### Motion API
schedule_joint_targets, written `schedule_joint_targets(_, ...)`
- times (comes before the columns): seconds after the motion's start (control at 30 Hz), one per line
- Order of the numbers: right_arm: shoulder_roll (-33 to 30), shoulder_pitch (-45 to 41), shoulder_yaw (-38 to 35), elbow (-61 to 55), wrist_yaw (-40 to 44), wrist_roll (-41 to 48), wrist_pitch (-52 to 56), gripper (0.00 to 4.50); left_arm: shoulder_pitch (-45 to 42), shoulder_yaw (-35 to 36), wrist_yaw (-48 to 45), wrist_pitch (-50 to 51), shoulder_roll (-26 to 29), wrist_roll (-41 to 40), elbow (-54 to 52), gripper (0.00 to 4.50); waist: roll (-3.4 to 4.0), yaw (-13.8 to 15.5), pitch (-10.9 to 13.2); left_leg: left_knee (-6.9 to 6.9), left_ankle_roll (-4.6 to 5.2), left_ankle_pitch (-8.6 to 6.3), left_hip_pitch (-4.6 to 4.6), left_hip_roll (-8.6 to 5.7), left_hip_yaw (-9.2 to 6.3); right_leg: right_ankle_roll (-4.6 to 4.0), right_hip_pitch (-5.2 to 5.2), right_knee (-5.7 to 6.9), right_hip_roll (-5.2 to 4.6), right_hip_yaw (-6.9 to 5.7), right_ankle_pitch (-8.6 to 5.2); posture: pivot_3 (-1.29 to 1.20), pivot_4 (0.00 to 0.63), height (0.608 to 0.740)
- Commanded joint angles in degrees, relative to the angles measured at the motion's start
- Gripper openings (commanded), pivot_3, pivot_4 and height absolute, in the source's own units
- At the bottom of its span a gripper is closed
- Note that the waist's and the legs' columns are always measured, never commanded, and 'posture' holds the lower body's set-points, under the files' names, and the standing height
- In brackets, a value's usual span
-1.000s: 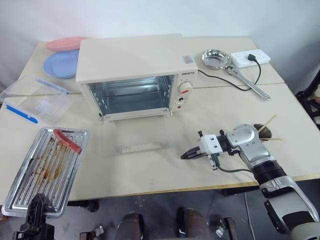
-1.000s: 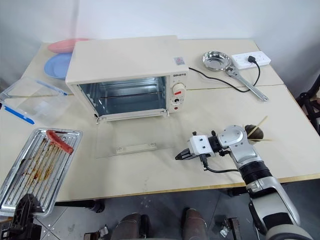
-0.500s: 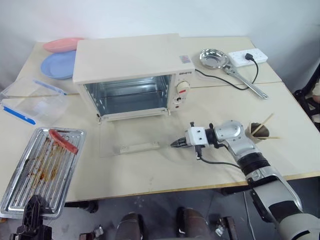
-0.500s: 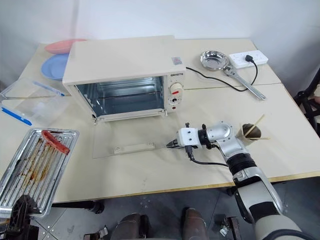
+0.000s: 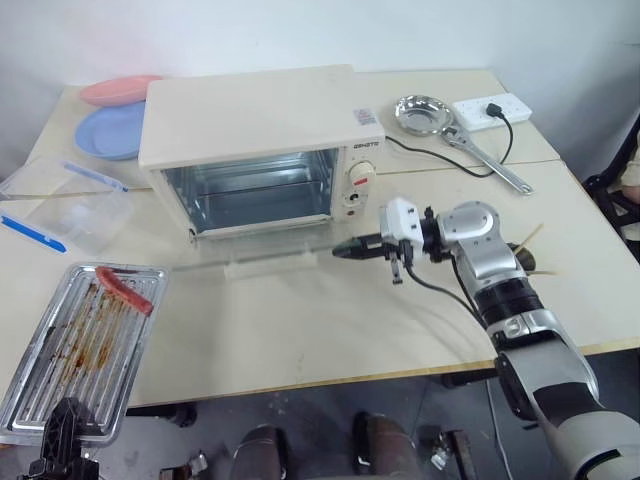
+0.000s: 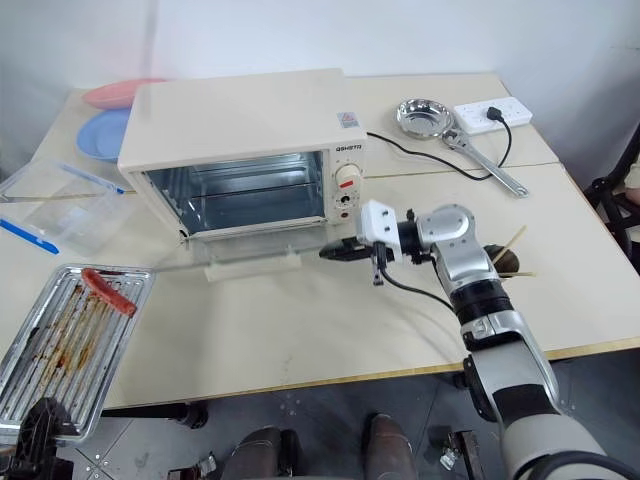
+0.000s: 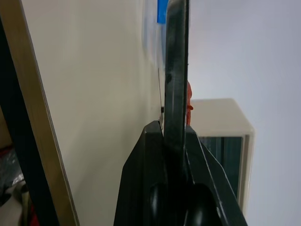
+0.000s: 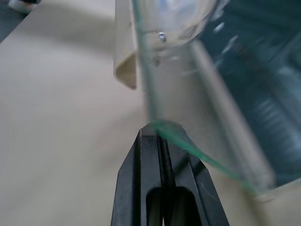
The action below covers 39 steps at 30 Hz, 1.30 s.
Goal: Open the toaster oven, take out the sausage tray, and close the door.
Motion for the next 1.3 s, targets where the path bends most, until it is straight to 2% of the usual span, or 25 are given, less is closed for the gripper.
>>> schedule_joint_targets(0.03, 1.3, -3.9, -2.29, 2.09, -2.76, 0.33, 0.58, 0.01, 1.82, 2.05, -2.01, 2.6, 3.21, -1.09, -0.75, 0.0, 0.0, -0.05, 0.0, 0.0, -0.01, 0.0, 0.0, 0.02, 0.01, -0.02, -0.01, 0.01, 0.01, 0.0, -0.01, 0.0, 0.15, 0.74)
schedule_joint_targets(0.33, 2.46, -6.45, -2.86, 1.34, -5.35, 0.15, 1.37, 0.01, -0.27, 2.8, -2.25, 8.76, 12.38, -1.85, 1.24, 0.0, 0.0, -0.16, 0.0, 0.0, -0.05, 0.0, 0.01, 0.05, 0.08, -0.03, -0.11, 0.14, 0.03, 0.12, -0.01, 0.0, 0.15, 0.74)
schedule_joint_targets(0.47, 1.09, -4.24, -2.51, -4.73, -2.33, 2.44, 5.49, 0.01, -3.05, 1.77, -1.75, 12.48, 18.22, -1.85, 1.66, 0.0, 0.02, -0.13, 0.01, 0.0, -0.1, 0.02, 0.0, 0.08, 0.09, -0.06, -0.21, 0.29, 0.05, 0.15, -0.03, 0.0, 0.15, 0.74)
schedule_joint_targets(0.6, -1.45, -0.39, -1.9, -12.27, 2.26, 5.27, 9.95, 0.01, -5.33, 1.08, -1.92, 15.64, 21.36, -1.85, 2.52, 0.0, 0.02, 0.05, 0.01, -0.02, -0.15, -0.02, 0.0, 0.13, 0.09, -0.06, -0.2, 0.4, 0.09, 0.14, -0.04, 0.0, 0.15, 0.74)
schedule_joint_targets(0.7, -3.86, 3.1, -1.31, -17.44, 7.66, 8.29, 13.07, 0.54, -7.76, 0.36, -1.39, 18.48, 25.16, -1.85, 3.97, 0.0, 0.02, 0.28, 0.01, -0.02, -0.11, -0.05, 0.0, 0.11, 0.18, -0.06, -0.19, 0.43, 0.08, 0.2, -0.03, 0.0, 0.15, 0.74)
schedule_joint_targets(0.9, -5.71, 6.53, -2.78, -20.36, 12.07, 13.5, 14.22, 2.55, -18.49, -2.38, -0.02, 25.5, 34.47, -1.85, 9.92, 0.0, 0.07, 0.02, 0.04, -0.01, -0.18, 0.0, 0.1, 0.12, 0.22, -0.06, -0.2, 0.45, 0.1, 0.26, -0.03, 0.0, 0.15, 0.74)
schedule_joint_targets(1.0, -5.99, 8.67, -4.43, -20.66, 12.3, 21.94, 14.72, 3.49, -25.83, -6.34, 1.48, 28.87, 38.71, -1.85, 14.51, 0.0, 0.08, 0.19, 0.04, -0.04, -0.29, 0.07, 0.19, 0.15, 0.23, -0.06, -0.2, 0.59, 0.14, 0.28, -0.04, 0.0, 0.15, 0.74)
schedule_joint_targets(1.1, -6.68, 9.85, -5.46, -19.71, 11.06, 21.08, 15.86, 4.44, -31.29, -9.59, 2.82, 31.04, 41.37, -1.85, 18.26, 0.0, 0.08, 0.1, 0.05, -0.06, -0.34, 0.09, 0.18, 0.17, 0.24, -0.04, -0.2, 0.76, 0.17, 0.3, -0.02, 0.0, 0.15, 0.74)
schedule_joint_targets(1.3, -10.04, 15.15, -5.71, -20.09, 12.17, 20.37, 15.32, 4.48, -44.3, -15.33, 2.99, 34.81, 44.28, -0.4, 27.06, 0.0, 0.08, 0.32, 0.04, -0.08, -0.35, 0.08, 0.15, 0.17, 0.65, -0.02, -0.22, 0.78, 0.17, 0.26, -0.01, 0.0, 0.15, 0.74)
